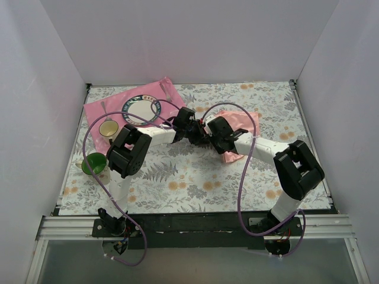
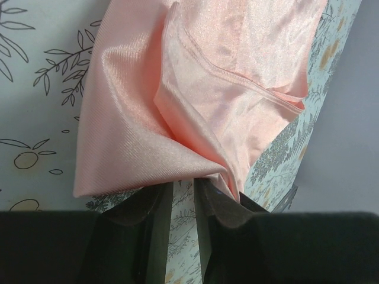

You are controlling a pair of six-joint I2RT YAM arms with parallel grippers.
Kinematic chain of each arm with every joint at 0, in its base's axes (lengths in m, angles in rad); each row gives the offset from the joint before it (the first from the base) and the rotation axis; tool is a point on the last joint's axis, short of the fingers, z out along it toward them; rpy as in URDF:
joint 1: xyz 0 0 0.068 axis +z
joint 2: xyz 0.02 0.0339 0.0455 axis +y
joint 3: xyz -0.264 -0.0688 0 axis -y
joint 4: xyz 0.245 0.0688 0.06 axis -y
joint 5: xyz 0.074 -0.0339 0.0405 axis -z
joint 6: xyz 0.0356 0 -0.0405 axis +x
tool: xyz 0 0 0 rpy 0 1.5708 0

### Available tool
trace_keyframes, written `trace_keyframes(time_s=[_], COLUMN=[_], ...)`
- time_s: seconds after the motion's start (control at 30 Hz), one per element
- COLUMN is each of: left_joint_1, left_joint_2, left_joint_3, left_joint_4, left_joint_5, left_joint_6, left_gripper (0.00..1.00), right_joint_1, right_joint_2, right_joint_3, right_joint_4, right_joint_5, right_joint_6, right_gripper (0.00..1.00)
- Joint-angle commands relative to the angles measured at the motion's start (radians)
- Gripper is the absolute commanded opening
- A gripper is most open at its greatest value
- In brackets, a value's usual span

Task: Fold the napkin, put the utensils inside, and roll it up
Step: Roll the napkin with the utensil

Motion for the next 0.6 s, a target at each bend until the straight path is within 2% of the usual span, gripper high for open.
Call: trace_keyframes(time_s=[0.0, 0.17, 0.57], left_joint_1=[-0.005, -0.005, -0.005], left_joint_2=[-0.028, -0.039, 0.009], left_joint_3=[0.026, 0.026, 0.107], left_joint_4=[0.018, 0.015, -0.014], left_joint_5=[0.007, -0.007, -0.025], left_joint_6=[0.012, 0.025, 0.070], left_gripper=[0.21, 0.22, 0.24], right_joint_1=[-0.045, -0.080, -0.184], right_joint_2=[-0.007, 0.007, 0.008], right_joint_3=[0.052, 0.056, 0.046], right_joint_4=[-0.008, -0.005, 0.019], right_joint_5=[-0.070, -0.140, -0.305], right_joint_6=[-0.018, -0.027, -0.029], right_gripper=[0.14, 0.08, 0.07])
